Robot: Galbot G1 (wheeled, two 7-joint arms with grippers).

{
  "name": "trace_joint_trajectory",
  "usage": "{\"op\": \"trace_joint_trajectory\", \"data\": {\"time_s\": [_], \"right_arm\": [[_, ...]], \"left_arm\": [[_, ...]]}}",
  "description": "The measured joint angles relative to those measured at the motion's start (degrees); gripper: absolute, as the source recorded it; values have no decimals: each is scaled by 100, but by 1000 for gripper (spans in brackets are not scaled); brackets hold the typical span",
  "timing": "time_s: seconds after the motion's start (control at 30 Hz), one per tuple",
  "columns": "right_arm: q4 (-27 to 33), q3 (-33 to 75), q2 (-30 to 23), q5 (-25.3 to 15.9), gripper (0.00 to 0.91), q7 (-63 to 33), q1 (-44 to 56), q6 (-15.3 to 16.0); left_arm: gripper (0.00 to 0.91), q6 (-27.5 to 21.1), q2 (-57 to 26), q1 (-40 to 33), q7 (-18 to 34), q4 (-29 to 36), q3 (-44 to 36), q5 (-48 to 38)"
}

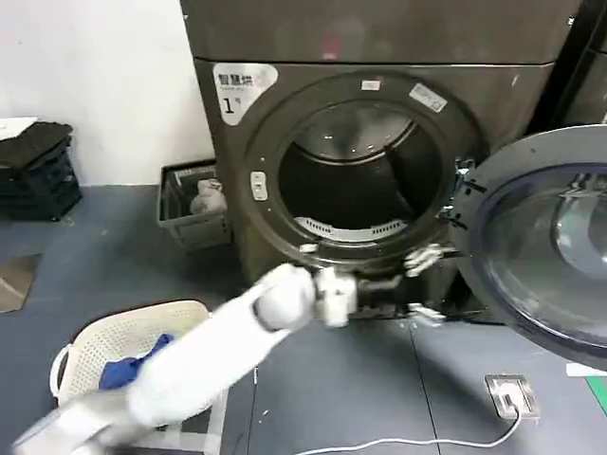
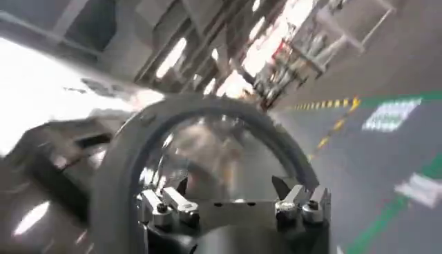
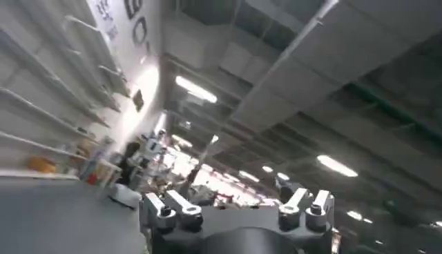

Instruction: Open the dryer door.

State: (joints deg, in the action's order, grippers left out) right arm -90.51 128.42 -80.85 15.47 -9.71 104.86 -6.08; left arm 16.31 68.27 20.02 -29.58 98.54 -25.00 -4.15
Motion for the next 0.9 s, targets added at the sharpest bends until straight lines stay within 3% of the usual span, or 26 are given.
{"op": "trace_joint_trajectory", "data": {"time_s": [0.47,0.9], "right_arm": [[234,-454,507,-152,907,109,-255,-49],[282,-920,761,-136,907,342,-484,-27]], "left_arm": [[907,463,-2404,1652,-60,1148,1535,669],[907,1650,-4316,3583,193,1338,3434,1956]]}}
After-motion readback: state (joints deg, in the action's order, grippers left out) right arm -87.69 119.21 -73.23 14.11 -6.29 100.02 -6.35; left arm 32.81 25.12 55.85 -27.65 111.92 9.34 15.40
